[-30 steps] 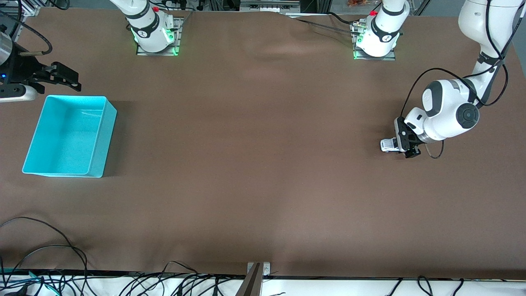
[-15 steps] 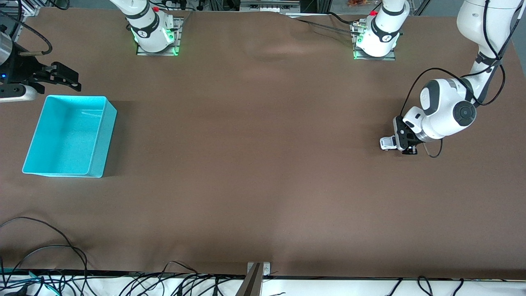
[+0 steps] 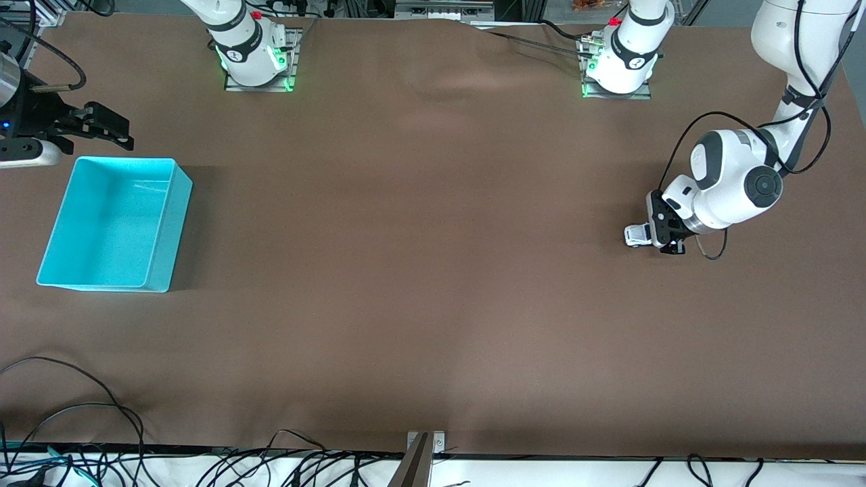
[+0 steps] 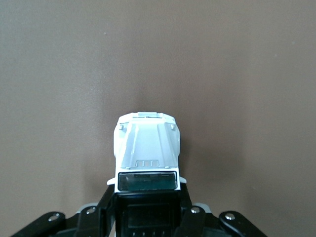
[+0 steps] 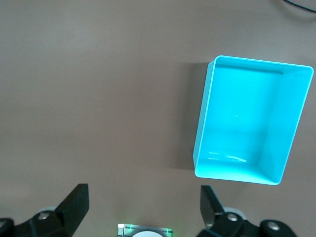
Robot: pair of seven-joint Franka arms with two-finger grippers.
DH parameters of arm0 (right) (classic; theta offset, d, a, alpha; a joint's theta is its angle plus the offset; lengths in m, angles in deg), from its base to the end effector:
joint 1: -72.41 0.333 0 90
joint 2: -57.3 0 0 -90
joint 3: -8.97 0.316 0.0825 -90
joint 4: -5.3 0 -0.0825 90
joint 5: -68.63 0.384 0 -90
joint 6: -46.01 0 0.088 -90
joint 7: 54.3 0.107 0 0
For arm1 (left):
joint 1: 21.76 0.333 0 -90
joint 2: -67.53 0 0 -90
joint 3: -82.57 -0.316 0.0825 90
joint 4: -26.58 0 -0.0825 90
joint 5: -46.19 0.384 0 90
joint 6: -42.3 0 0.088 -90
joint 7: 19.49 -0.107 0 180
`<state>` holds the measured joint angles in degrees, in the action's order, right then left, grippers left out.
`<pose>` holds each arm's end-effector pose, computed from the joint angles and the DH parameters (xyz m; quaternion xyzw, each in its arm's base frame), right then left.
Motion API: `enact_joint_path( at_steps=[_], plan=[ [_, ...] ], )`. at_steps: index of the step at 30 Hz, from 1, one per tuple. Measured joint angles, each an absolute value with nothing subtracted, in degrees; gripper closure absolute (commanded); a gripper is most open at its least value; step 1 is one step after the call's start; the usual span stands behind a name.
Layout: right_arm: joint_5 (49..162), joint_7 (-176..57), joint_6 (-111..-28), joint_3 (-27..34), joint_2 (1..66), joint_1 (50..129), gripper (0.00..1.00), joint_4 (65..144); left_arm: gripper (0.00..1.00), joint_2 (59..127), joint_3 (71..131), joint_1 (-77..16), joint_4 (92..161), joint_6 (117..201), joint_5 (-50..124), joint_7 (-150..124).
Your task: Wind and store white jeep toy
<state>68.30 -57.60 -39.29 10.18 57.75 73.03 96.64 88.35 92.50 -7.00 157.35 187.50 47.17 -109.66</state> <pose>0.5422 0.0167 0.6111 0.9978 0.0446 -0.0488 0.0023 0.5195 0.0405 0.1873 0.7317 -0.6791 -0.0162 0.0568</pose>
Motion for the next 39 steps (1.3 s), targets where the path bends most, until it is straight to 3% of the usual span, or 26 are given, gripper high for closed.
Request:
enact_joint_path(
  at_steps=[20,39],
  plan=[
    [68.30,-57.60,-39.29,10.18,57.75,73.03,0.00,96.64,1.00,88.92,91.98,-0.62,156.57,187.26,47.17,-119.64],
    [68.30,-57.59,-39.28,10.18,57.75,73.02,0.00,96.64,1.00,91.68,84.96,1.51,151.40,185.86,47.17,-131.28]
  ],
)
